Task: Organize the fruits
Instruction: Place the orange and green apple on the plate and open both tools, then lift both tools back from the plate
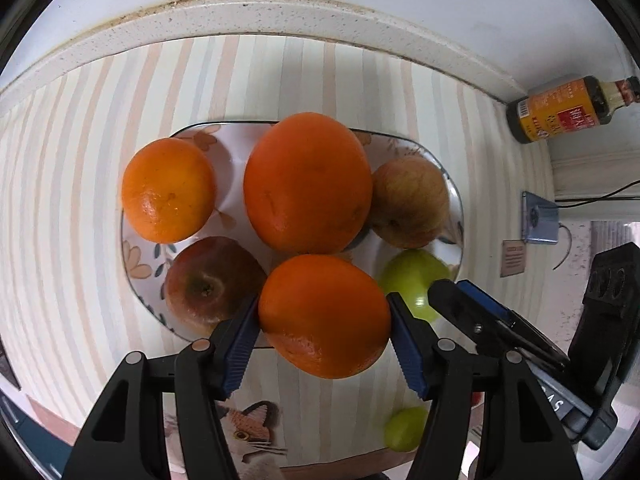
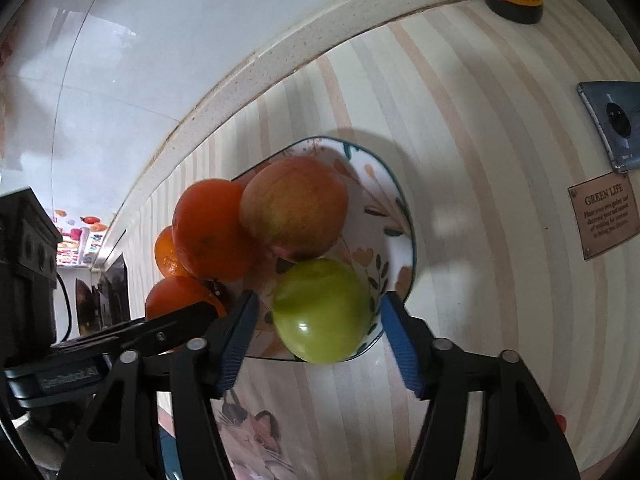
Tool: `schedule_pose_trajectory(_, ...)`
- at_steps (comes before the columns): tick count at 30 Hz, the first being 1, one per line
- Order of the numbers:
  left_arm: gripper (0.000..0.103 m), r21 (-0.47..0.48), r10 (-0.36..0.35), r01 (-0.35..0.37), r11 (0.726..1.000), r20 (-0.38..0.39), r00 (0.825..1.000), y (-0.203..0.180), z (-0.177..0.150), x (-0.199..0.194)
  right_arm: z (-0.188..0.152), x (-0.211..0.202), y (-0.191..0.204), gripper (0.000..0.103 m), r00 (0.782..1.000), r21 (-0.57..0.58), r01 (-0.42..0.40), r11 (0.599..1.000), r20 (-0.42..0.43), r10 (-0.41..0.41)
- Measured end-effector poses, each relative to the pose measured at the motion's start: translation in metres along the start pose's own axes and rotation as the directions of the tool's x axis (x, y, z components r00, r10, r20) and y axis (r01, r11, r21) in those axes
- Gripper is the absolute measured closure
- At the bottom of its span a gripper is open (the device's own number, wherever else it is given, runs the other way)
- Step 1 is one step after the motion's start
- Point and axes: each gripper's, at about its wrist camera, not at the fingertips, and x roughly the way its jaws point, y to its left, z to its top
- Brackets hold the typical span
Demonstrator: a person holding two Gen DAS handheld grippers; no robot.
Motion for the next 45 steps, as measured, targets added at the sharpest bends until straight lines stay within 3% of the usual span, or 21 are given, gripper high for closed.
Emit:
schedule_pose_trajectory(1, 0.024, 0.001, -0.002, 0.002, 1.0, 0.011, 1.0, 0.001, 0.0, -0.002, 0.001, -0.002, -0.001, 0.029, 1.0, 0.001, 0.003, 1.0, 0.001, -0.003)
schedule_pose_trajectory(4, 0.013, 0.013, 0.019, -0.02, 1.0, 0.049, 0.999, 0.0, -0.001, -0.013, 0.002, -0.008, 0.002, 0.023, 0.999, -0.009, 0.037, 0.999, 0.0, -0.037)
schedule_pose_trajectory(7, 0.013, 0.015, 0.043, -0.044, 0.999, 0.077, 0.996, 0.001, -0.003, -0.022, 0.0, -0.013, 0.01, 0.018, 0.994, -0.055, 0.107, 0.993, 0.003, -0.107)
schedule_pose_trajectory(9, 0.013, 0.011, 0.068, -0.07, 0.998, 0.097, 0.993, 0.004, -0.007, -0.029, -0.004, -0.017, 0.017, 0.008, 0.985, -0.1, 0.175, 0.98, 0.018, -0.174)
schedule_pose_trajectory(13, 0.013, -0.002, 0.157, -0.158, 0.987, 0.158, 0.975, 0.011, -0.022, -0.042, -0.014, -0.021, 0.035, 0.008, 0.951, -0.19, 0.308, 0.932, 0.065, -0.301)
schedule_pose_trajectory(18, 0.013, -0.025, 0.208, -0.207, 0.978, 0.192, 0.959, 0.022, -0.044, -0.05, -0.029, -0.025, 0.049, 0.006, 0.932, -0.233, 0.362, 0.903, 0.097, -0.348)
schedule_pose_trajectory(27, 0.013, -0.037, 0.244, -0.244, 0.969, 0.274, 0.93, 0.031, -0.088, -0.081, -0.06, -0.054, 0.076, 0.006, 0.925, -0.28, 0.377, 0.883, 0.153, -0.347)
schedule_pose_trajectory(45, 0.013, -0.027, 0.21, -0.22, 0.975, 0.427, 0.879, 0.019, -0.176, -0.162, -0.144, -0.159, 0.124, 0.006, 0.913, -0.317, 0.367, 0.875, 0.301, -0.273)
